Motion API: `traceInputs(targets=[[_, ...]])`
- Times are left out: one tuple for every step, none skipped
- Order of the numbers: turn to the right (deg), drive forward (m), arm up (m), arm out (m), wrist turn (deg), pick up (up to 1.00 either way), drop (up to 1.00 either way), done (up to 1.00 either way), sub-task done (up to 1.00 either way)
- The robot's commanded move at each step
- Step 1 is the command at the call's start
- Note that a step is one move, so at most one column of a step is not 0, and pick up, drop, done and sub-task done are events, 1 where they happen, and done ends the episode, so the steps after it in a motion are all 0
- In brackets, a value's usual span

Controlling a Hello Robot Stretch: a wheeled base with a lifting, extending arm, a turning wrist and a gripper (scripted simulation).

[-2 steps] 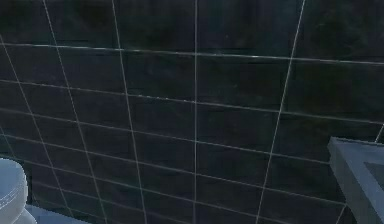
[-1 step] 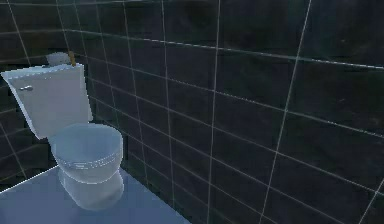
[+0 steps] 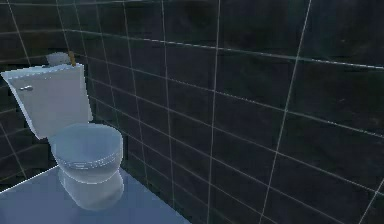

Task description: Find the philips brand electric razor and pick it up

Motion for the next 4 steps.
traceInputs(targets=[[0.0, 0.00, 0.00, 0.00, 45.0, 0.00, 0.00, 0.00, 0.00], [0.0, 0.00, 0.00, 0.00, 45.0, 0.00, 0.00, 0.00, 0.00], [0.0, 0.00, 0.00, 0.00, 9.0, 0.00, 0.00, 0.00, 0.00], [0.0, 0.00, -0.22, 0.00, 0.0, 0.00, 0.00, 0.00, 0.00]])
